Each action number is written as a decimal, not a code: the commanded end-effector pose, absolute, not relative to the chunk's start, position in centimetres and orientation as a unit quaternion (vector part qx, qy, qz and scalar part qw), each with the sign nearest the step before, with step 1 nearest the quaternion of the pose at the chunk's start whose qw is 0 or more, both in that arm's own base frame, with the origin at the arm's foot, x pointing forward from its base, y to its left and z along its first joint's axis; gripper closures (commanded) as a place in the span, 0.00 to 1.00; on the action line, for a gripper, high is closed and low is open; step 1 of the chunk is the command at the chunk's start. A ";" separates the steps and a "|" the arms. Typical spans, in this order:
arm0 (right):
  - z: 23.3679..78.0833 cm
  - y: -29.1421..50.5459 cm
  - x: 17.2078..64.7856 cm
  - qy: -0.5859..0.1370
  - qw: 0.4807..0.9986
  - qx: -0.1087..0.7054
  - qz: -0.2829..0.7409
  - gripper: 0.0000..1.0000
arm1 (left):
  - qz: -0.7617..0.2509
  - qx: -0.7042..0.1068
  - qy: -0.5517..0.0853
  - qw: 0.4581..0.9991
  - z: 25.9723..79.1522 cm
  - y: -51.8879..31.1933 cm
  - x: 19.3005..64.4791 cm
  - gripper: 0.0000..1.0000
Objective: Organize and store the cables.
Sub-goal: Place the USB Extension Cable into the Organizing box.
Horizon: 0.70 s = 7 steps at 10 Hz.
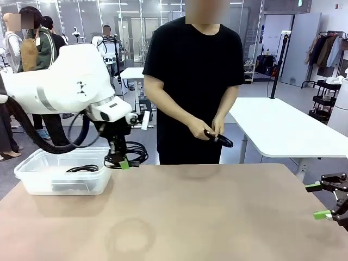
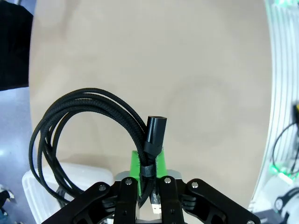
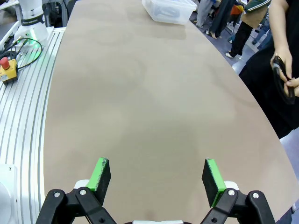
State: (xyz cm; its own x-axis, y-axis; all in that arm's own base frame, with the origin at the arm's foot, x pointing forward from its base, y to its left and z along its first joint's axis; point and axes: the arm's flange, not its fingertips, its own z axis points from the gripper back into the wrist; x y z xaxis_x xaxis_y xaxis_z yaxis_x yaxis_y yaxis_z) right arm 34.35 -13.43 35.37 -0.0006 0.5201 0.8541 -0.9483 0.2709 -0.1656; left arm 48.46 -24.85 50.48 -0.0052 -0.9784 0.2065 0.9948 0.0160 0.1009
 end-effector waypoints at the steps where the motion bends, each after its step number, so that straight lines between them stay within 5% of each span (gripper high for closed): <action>1: 35.7 -13.2 34.4 -0.447 0.666 0.245 0.545 0.00 | -0.713 -0.031 -0.103 0.693 51.7 -20.2 49.3 0.89; 7: 35.7 -13.2 34.4 -0.447 0.666 0.245 0.545 0.00 | -0.676 -0.063 -0.075 0.730 49.6 -4.7 55.7 0.89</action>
State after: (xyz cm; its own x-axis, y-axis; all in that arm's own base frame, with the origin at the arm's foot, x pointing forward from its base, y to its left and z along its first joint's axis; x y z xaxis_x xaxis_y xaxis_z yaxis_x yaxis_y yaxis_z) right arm 34.35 -13.40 35.38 -0.0009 0.5207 0.8537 -0.9485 0.2700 -0.1656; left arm 53.90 -5.19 49.37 0.0910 -0.9810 0.1715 0.9939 0.1003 0.0462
